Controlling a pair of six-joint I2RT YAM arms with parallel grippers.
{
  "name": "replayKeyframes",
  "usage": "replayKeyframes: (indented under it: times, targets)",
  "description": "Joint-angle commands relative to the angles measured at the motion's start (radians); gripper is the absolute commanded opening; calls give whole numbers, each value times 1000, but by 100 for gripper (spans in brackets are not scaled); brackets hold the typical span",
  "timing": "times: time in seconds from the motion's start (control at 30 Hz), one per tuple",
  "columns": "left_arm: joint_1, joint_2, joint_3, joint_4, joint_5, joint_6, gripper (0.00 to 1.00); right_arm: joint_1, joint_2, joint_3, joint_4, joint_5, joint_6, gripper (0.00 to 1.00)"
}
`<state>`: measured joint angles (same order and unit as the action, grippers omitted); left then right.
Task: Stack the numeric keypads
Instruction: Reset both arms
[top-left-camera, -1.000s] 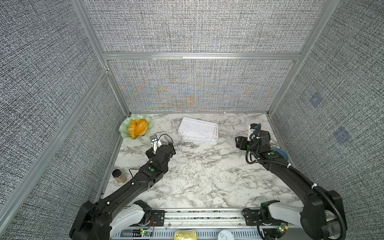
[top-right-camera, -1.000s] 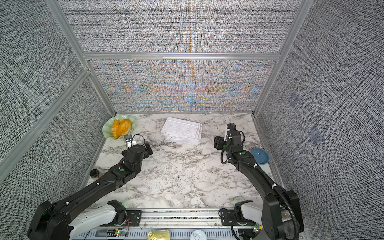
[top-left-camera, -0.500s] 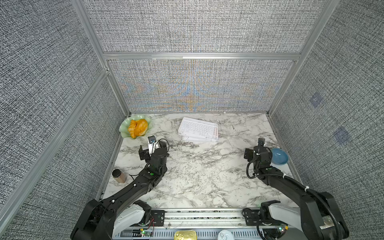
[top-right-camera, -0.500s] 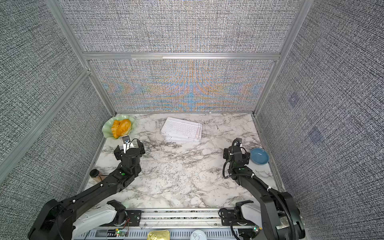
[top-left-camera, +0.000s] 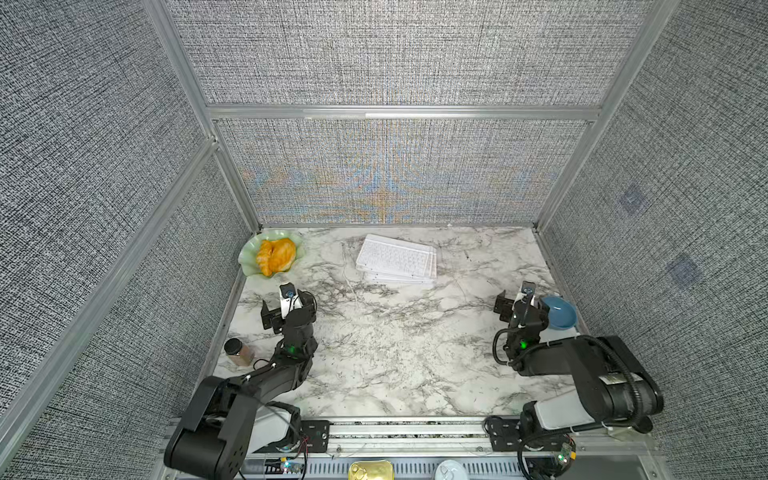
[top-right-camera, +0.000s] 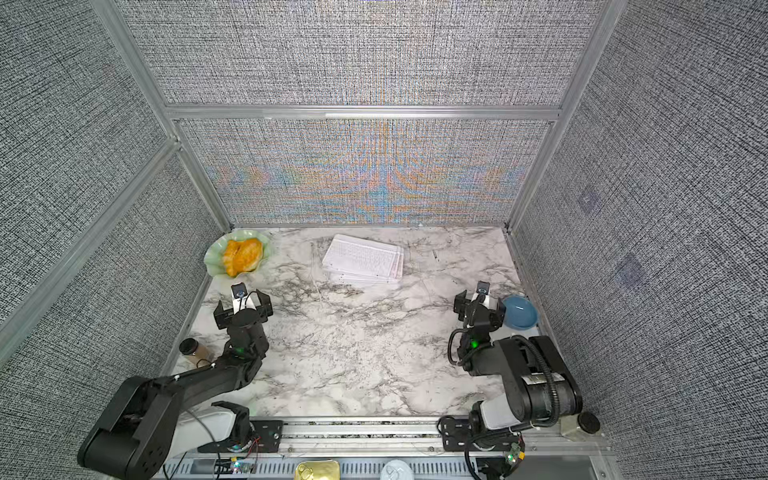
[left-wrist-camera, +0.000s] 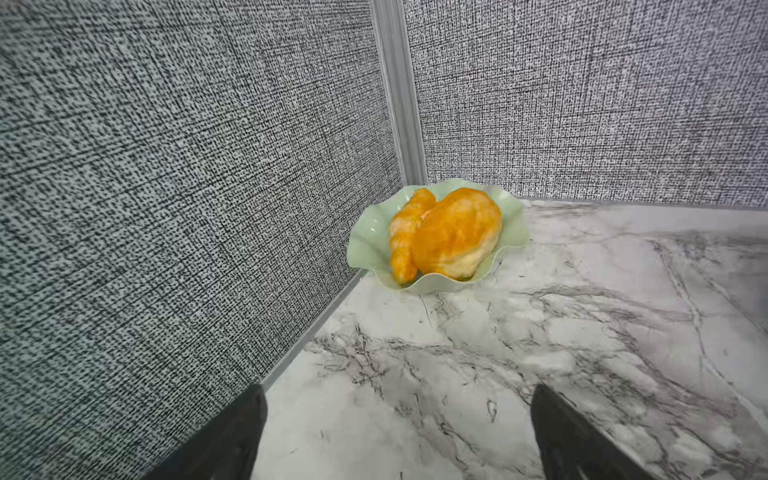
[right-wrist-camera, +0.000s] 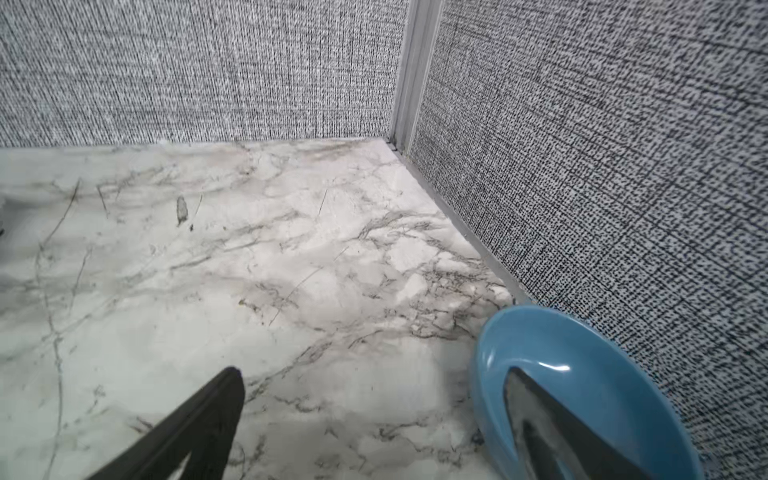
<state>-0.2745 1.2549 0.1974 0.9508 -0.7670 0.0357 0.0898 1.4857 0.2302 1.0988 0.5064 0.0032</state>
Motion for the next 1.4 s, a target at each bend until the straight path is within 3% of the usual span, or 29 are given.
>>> replayKeyframes:
  times: [0.0, 0.13, 0.2, 0.4, 0.57, 0.63, 0.67, 0.73, 0.83, 1.37]
  targets:
    - [35, 108, -10, 281, 69, 34, 99, -10, 5, -7, 85, -70, 13, 99]
    - [56, 273, 19, 396, 159, 80, 100, -27, 57, -18, 143, -99, 23, 99]
    - [76, 238, 49, 257, 223, 40, 99, -27, 73, -16, 150, -99, 19, 99]
    - [163, 225, 2, 309, 392, -17, 100, -53, 60, 55, 0, -133, 46, 99]
    - [204, 231, -10, 324, 520, -25, 100, -57, 66, 66, -13, -138, 48, 99]
    - [209, 278, -31, 405, 562, -9, 100, -58, 67, 66, -12, -141, 49, 99]
    - [210, 298, -44, 461, 566, -1, 100, -58, 67, 68, -15, -143, 49, 99]
    - [211, 264, -22, 363, 569, -17, 99, -68, 65, 72, -26, -167, 53, 99]
    - [212, 286, -33, 420, 574, -10, 100, -85, 61, 76, -39, -207, 60, 99]
    - [213, 283, -38, 422, 572, -11, 99, -84, 62, 74, -36, -207, 55, 99]
